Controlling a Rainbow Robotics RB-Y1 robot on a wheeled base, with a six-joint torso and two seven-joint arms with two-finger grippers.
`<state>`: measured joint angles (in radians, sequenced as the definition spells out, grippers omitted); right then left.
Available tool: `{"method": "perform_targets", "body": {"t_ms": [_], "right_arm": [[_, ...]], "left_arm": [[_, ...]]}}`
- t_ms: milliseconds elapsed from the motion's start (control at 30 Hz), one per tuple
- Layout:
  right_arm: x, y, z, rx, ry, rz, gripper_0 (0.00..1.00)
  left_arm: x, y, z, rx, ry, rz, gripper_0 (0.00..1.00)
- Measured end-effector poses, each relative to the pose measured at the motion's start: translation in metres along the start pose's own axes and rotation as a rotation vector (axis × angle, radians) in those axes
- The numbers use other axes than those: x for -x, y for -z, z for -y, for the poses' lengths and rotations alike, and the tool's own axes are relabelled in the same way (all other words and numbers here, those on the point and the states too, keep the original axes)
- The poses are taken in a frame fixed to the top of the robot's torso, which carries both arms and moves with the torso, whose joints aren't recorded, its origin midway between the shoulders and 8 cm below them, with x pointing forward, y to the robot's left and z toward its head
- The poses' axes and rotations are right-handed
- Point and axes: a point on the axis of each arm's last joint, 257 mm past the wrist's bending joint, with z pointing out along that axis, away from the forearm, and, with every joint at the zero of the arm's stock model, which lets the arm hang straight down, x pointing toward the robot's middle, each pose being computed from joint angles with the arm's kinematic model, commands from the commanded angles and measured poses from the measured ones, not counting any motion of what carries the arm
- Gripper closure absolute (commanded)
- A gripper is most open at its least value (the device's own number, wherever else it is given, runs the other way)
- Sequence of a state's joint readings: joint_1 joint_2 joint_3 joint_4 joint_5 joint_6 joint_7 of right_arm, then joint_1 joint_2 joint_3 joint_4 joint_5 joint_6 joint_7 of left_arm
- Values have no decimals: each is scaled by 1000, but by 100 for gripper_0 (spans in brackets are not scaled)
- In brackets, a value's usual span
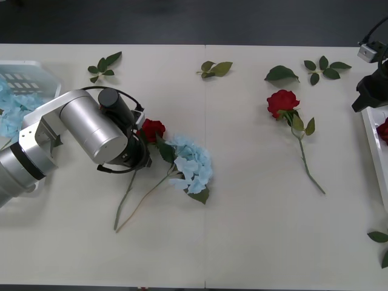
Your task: Put the red flowers into the right box and the blue flowers into the left box
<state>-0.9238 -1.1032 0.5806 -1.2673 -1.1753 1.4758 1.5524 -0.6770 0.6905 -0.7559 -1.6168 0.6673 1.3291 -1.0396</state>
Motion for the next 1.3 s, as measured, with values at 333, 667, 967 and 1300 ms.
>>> {"method": "perform_targets", "body": {"t_ms": [333, 667, 967, 1300], "right_arm": [[12, 12, -33, -32, 141, 27, 10], [30, 2, -108, -5, -14, 63, 6], [49, -14, -151, -8, 33, 105, 0], [62, -47, -168, 21, -20, 108, 0]], "left_arm": [[-18, -18, -19, 54, -6, -63, 0], [-20, -25, 0, 29, -50, -79, 0], [-21, -29, 9, 18, -52, -86, 3], [-20, -29, 6, 31, -63, -79, 9]]}}
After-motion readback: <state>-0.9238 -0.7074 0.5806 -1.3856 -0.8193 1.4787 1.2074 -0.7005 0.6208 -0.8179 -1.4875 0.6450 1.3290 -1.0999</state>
